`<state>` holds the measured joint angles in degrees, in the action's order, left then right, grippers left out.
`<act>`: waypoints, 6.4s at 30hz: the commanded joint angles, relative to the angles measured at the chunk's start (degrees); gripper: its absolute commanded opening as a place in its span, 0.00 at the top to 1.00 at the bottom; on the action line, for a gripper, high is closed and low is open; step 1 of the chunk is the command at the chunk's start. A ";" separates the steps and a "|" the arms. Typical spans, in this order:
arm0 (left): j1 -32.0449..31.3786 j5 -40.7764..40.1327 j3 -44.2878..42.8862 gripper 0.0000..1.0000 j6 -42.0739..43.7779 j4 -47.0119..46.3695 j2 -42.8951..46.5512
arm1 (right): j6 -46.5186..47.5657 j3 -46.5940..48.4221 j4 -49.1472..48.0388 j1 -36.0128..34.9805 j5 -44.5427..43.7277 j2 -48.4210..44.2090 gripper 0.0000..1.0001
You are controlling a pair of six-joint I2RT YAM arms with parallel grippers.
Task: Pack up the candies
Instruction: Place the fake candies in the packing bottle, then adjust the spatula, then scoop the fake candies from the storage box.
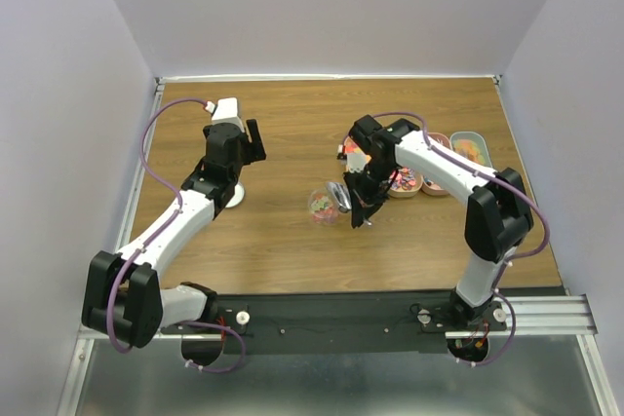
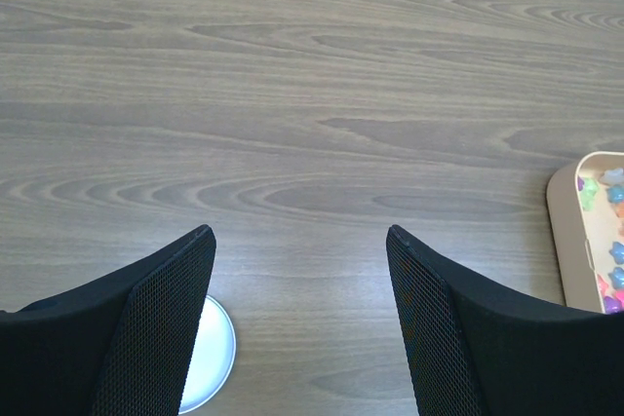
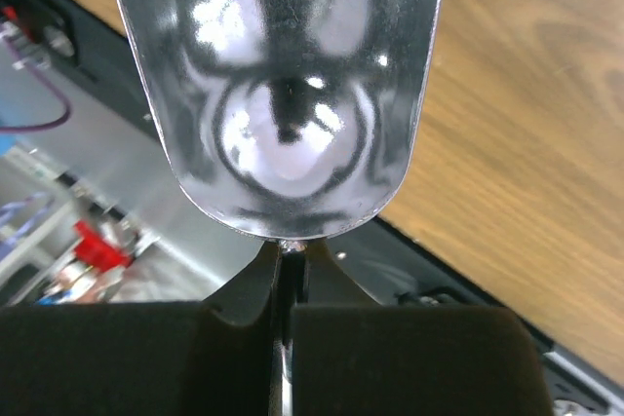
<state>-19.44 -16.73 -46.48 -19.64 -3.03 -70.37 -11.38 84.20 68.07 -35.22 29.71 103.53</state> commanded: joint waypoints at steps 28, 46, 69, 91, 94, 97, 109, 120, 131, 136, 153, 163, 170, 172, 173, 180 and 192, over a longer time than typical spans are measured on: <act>-2.09 32.36 -12.48 0.20 -9.45 2.59 -2.93 | 9.97 -20.21 -35.98 -2.39 -32.09 -22.75 0.99; -12.73 37.12 -23.65 0.27 -12.79 2.94 -18.49 | 10.76 -19.43 -38.81 -2.39 -25.50 -22.84 0.99; -12.64 38.18 -24.89 0.54 -12.62 4.08 -23.50 | 10.76 -19.87 -39.16 -2.31 -25.67 -24.42 0.99; -7.46 51.71 -24.98 1.00 -34.49 4.35 -27.01 | 7.43 -29.09 -48.64 -2.39 -33.14 -36.37 0.59; -7.19 53.20 -24.89 1.00 -39.05 3.91 -27.63 | 6.72 -30.94 -49.88 -2.39 -32.27 -38.13 0.47; -6.93 54.26 -24.62 1.00 -42.92 3.29 -27.72 | 6.54 -32.35 -51.63 -2.39 -31.74 -39.54 0.36; -5.26 58.92 -22.87 1.00 -50.05 0.74 -28.07 | 9.79 -33.23 -53.75 -2.39 -32.61 -41.12 0.58; -4.99 63.49 -21.20 1.00 -54.18 -3.91 -29.91 | 10.23 -33.49 -53.92 -2.39 -32.35 -42.18 0.78; -4.82 66.13 -20.23 1.00 -57.09 -6.99 -30.36 | 10.50 -36.13 -53.75 -2.31 -31.56 -42.88 0.70; -4.73 66.21 -20.23 1.00 -57.18 -7.17 -30.27 | 10.41 -36.92 -53.83 -2.39 -32.09 -43.49 0.71; -3.94 64.02 -19.52 0.44 -55.42 -7.34 -30.53 | 8.74 -32.79 -48.41 -2.31 -33.40 -43.51 0.99; -1.21 43.66 -34.63 0.27 -27.96 9.43 -36.67 | -2.50 -24.97 -31.61 -2.39 -32.70 -32.26 0.99; -2.35 33.70 -39.30 0.31 -19.57 10.24 -41.25 | -6.90 -18.12 -24.04 -2.13 -35.68 -23.11 0.99; -2.97 31.95 -40.35 0.31 -18.60 9.80 -41.60 | -7.95 -16.63 -21.76 -1.70 -39.81 -22.23 0.99; -3.41 31.24 -40.88 0.31 -17.29 9.79 -41.87 | -8.74 -15.92 -20.71 -1.17 -40.60 -21.88 0.99; -8.33 23.68 -45.36 0.30 -12.45 8.13 -44.15 | -11.21 -11.96 -7.89 4.36 -43.86 -18.71 0.99; -13.42 21.04 -57.49 0.30 -6.12 6.37 -54.34 | -7.96 -4.06 1.62 13.69 -35.61 -8.53 0.99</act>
<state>-31.99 6.46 -99.18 -29.17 4.38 -120.25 -20.69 75.90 64.27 -22.52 -9.93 90.41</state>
